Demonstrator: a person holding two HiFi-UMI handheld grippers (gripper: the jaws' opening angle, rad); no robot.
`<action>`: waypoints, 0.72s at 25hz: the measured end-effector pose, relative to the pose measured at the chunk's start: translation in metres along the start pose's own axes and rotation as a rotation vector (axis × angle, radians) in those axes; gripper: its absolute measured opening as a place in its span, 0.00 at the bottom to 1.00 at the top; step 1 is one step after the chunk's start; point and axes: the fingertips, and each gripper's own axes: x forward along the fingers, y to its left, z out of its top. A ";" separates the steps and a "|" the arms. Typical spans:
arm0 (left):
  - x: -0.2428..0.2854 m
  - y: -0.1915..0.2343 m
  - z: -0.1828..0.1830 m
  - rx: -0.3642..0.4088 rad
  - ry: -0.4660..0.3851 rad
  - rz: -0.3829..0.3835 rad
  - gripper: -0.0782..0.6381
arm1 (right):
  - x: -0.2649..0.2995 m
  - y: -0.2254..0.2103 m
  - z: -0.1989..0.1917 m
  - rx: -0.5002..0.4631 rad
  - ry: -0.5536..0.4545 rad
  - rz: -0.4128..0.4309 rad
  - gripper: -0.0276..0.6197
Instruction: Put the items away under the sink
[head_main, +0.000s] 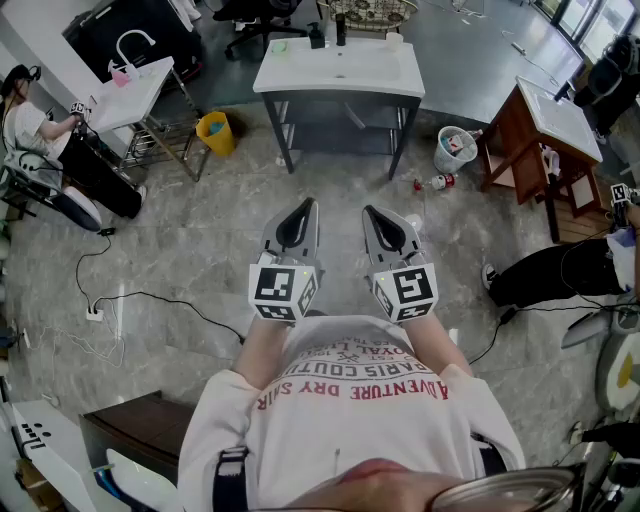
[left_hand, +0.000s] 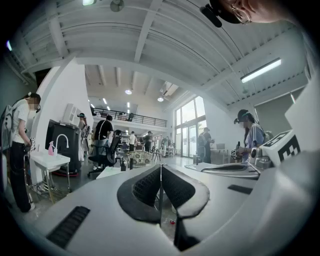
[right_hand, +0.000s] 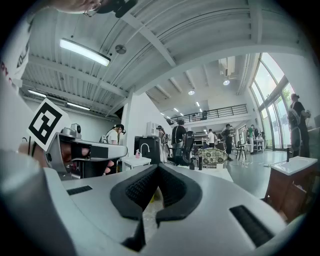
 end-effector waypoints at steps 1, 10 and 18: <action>0.000 0.000 0.000 0.004 -0.001 -0.002 0.15 | 0.000 0.001 0.000 -0.002 0.000 0.002 0.07; 0.002 -0.006 -0.006 0.001 0.017 -0.001 0.15 | -0.005 -0.004 -0.009 0.019 0.020 -0.002 0.07; 0.020 0.002 -0.042 -0.031 0.104 0.013 0.15 | 0.008 -0.021 -0.043 0.097 0.080 -0.026 0.07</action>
